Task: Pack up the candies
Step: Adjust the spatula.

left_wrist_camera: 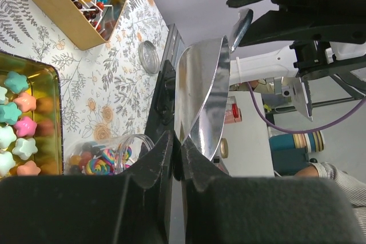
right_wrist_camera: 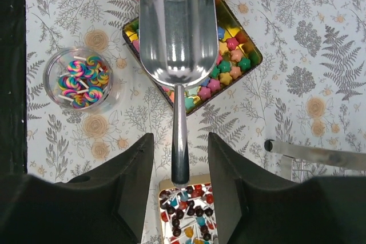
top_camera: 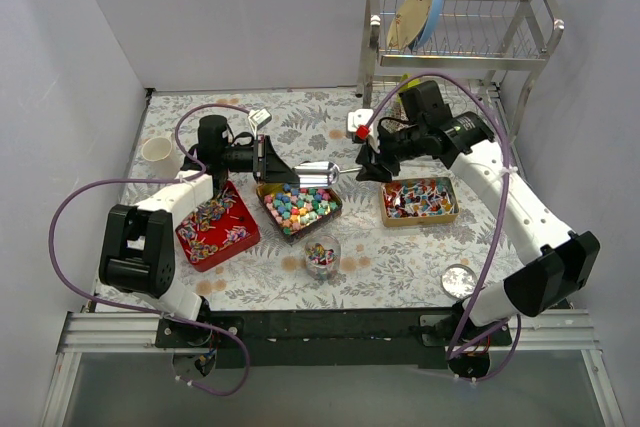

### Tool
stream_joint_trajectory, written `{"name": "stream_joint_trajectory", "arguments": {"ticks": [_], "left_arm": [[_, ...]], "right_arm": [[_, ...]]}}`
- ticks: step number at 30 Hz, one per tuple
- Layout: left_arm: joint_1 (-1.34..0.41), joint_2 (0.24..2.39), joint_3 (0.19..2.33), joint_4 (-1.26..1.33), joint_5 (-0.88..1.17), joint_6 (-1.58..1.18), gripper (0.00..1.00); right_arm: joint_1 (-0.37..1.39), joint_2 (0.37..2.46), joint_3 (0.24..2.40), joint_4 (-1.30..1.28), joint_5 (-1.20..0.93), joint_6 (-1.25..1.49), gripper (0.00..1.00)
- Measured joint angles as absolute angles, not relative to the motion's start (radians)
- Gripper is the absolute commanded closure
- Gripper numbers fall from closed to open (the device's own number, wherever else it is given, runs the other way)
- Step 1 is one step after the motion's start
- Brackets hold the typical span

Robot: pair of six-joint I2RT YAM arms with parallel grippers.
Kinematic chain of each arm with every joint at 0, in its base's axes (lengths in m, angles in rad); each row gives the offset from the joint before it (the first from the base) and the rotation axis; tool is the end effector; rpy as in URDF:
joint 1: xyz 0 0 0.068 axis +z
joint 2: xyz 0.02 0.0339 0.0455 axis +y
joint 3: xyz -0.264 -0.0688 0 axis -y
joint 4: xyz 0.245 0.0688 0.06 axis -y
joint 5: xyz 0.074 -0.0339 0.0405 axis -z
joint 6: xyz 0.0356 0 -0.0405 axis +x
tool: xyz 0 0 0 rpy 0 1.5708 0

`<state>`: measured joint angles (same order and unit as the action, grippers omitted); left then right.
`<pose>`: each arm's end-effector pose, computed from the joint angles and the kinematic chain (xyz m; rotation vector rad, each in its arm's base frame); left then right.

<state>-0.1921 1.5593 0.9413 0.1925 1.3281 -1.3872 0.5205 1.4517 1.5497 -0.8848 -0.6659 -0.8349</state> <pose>0.3140 -0.0963 0.2504 0.2902 -2.2152 2.0122 0.2481 0.1676 0.3871 -1.6285 1.5204 0.6106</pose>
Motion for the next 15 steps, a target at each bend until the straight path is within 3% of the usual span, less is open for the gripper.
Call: {"name": "stream_joint_trajectory", "arguments": {"ticks": [15], "left_arm": [[-0.185,1.570,0.941,0.219,1.340,-1.430,1.00]], "right_arm": [[0.561,1.518,1.546,-0.833,-0.664,-0.816,0.64]]}}
